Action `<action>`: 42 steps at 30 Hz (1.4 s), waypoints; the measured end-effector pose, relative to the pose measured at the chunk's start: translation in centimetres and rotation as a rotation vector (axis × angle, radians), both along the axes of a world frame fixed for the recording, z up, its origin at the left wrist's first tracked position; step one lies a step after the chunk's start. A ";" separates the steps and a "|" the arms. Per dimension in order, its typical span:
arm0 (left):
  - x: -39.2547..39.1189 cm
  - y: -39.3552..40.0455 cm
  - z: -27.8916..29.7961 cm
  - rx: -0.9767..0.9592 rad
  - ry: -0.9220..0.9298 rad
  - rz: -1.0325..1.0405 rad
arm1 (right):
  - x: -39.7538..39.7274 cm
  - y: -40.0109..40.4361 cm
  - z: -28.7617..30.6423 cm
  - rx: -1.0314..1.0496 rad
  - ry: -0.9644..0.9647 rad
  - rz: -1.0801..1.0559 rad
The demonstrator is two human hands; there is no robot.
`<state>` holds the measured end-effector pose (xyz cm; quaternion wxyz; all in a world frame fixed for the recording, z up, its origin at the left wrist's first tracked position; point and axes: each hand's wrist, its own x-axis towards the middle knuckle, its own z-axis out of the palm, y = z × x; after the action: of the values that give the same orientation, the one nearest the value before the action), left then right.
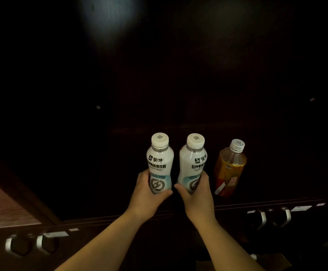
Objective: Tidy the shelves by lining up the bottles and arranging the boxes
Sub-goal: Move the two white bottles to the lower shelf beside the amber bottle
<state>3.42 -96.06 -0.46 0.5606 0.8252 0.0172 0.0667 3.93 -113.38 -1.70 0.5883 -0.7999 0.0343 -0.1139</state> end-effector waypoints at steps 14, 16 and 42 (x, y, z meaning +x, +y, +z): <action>-0.1 0.2 0.0 0.025 0.055 -0.049 | 0.0 -0.2 -0.1 0.031 0.011 0.000; 0.0 0.1 0.0 0.011 0.055 -0.053 | 0.1 -0.3 -0.2 0.044 0.018 -0.011; 0.5 -1.1 -0.4 0.056 0.028 -0.126 | -2.7 -2.9 -0.3 0.069 0.025 0.046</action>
<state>3.90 -97.20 -0.83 0.5399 0.8410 -0.0287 0.0205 1.25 -116.28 -1.96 0.6173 -0.7812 0.0272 -0.0892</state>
